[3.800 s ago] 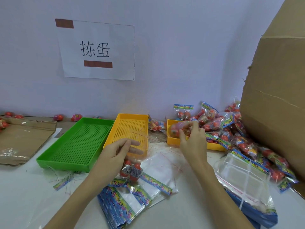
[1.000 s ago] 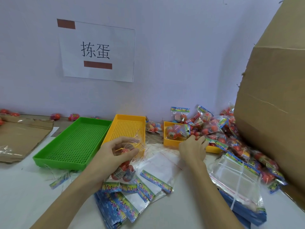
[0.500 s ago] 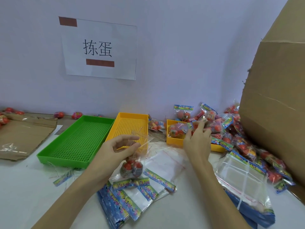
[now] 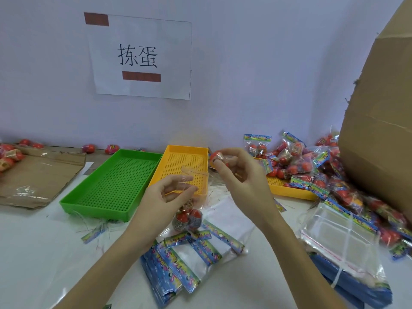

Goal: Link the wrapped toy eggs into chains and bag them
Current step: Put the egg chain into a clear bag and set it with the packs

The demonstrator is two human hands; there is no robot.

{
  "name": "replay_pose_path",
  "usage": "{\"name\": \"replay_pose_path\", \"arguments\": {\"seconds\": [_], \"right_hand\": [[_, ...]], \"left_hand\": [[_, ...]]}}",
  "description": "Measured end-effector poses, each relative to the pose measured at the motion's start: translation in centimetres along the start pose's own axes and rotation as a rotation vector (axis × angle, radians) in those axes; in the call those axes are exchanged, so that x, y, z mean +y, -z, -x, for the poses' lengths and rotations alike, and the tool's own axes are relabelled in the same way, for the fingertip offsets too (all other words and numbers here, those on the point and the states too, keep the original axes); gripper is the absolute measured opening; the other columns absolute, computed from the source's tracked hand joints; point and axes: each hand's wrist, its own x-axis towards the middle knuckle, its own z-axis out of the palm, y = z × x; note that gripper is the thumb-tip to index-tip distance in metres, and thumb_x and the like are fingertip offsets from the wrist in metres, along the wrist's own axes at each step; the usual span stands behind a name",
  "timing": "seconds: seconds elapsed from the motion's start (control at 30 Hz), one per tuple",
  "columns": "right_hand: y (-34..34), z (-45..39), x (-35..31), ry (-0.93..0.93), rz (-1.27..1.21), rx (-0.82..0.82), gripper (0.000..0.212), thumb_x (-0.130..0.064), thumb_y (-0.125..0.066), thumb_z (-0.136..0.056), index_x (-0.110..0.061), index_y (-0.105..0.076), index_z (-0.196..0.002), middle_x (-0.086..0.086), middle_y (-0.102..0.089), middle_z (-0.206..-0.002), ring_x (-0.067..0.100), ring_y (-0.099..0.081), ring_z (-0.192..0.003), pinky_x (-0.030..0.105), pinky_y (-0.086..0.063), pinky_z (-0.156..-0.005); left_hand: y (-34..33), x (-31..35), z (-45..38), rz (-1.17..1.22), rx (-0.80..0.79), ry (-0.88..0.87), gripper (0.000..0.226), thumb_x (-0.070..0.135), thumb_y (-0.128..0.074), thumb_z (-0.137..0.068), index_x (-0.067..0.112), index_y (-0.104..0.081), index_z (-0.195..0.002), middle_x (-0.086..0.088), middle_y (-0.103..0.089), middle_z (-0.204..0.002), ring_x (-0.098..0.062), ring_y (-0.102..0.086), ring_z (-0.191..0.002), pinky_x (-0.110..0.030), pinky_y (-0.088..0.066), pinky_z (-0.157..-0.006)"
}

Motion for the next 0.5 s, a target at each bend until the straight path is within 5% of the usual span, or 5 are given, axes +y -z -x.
{"name": "replay_pose_path", "arguments": {"seconds": [0.13,0.3,0.5], "right_hand": [[-0.6,0.8,-1.0,0.13,0.116,-0.079,0.017,-0.039,-0.06,-0.102,-0.032,-0.067,-0.115,-0.002,-0.059,-0.093,0.013,-0.059,-0.081,0.033,-0.053,-0.07],[-1.2,1.2,-1.0,0.189,0.248,-0.157,0.026,-0.032,-0.055,-0.106,-0.029,-0.062,-0.131,-0.015,-0.067,-0.103,0.011,-0.069,-0.088,0.026,-0.057,-0.071],[-0.7,1.0,0.0,0.196,0.484,-0.119,0.036,-0.027,-0.058,-0.103,-0.026,-0.061,-0.14,-0.007,-0.066,-0.115,0.009,-0.06,-0.084,0.021,-0.052,-0.075]], "left_hand": [[-0.2,-0.1,-0.1,-0.048,0.031,-0.074,0.026,0.021,-0.073,-0.094,0.018,-0.071,-0.119,0.002,-0.08,-0.108,-0.017,-0.079,-0.094,-0.026,-0.061,-0.088],[-0.7,-0.1,-0.1,-0.104,0.026,-0.143,0.033,0.029,-0.063,-0.096,0.015,-0.069,-0.125,0.004,-0.08,-0.109,-0.01,-0.077,-0.099,-0.024,-0.059,-0.09],[-0.8,-0.2,0.1,-0.163,-0.039,-0.2,0.03,0.022,-0.049,-0.107,0.024,-0.065,-0.133,0.021,-0.075,-0.119,-0.001,-0.072,-0.11,-0.022,-0.056,-0.096]]}}
